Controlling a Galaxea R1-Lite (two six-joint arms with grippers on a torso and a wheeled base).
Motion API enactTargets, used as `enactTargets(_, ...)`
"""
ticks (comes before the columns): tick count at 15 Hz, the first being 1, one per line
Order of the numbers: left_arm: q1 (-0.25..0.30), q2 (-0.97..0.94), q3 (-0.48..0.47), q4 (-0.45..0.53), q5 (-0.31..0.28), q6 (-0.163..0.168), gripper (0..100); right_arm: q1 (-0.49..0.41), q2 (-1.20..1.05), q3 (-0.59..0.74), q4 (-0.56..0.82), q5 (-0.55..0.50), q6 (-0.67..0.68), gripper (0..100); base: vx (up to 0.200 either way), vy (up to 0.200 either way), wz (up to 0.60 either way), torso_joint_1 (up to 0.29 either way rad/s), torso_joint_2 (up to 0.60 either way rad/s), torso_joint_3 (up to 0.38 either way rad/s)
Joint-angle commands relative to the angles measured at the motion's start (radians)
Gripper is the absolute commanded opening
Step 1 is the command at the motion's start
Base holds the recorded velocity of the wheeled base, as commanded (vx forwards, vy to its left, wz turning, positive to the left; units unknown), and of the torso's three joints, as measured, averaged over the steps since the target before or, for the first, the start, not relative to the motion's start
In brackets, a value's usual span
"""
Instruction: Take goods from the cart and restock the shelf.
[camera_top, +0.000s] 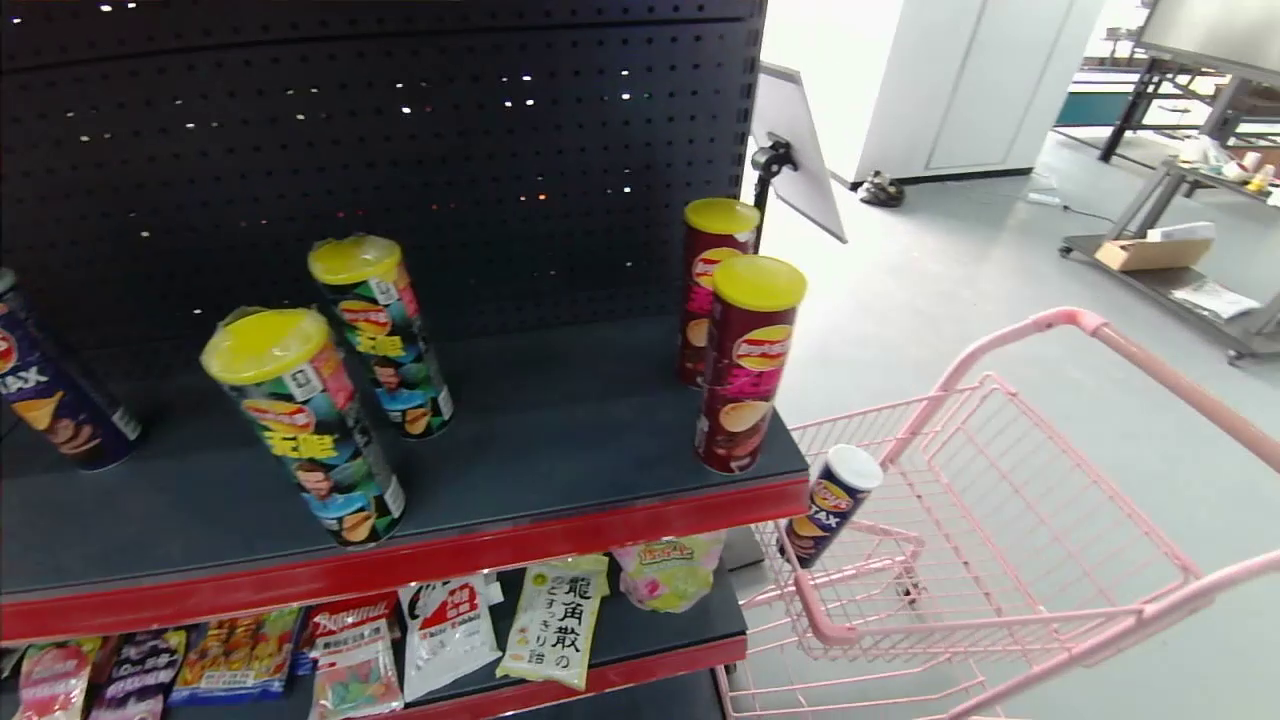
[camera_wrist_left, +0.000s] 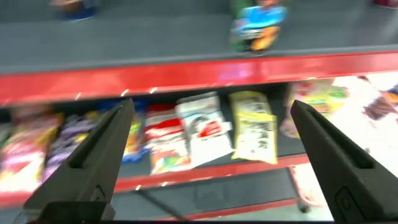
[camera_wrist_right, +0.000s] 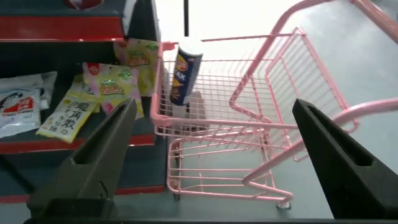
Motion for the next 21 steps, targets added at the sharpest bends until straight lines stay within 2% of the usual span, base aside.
enactTargets(1,-0.001,0.002,0.0,0.0,0.001,-0.001,100,0.0,-0.001,0.0,0.0,0.001,0.003,100,0.0,0.0,0.0,0.0,0.0,0.0)
enactTargets(5,-0.001,0.002,0.0,0.0,0.002,-0.001,100,0.0,-0.001,0.0,0.0,-0.004,0.006,100,0.0,0.0,0.0,0.0,0.0,0.0)
enactTargets(8,0.001,0.002,0.0,0.0,0.002,-0.001,100,0.0,-0.001,0.0,0.0,-0.045,0.009,100,0.0,0.0,0.0,-0.025,0.04,0.03)
enactTargets(21,-0.001,0.002,0.0,0.0,0.005,-0.002,100,0.0,-0.001,0.0,0.0,-0.047,0.021,100,0.0,0.0,0.0,-0.141,0.35,0.208)
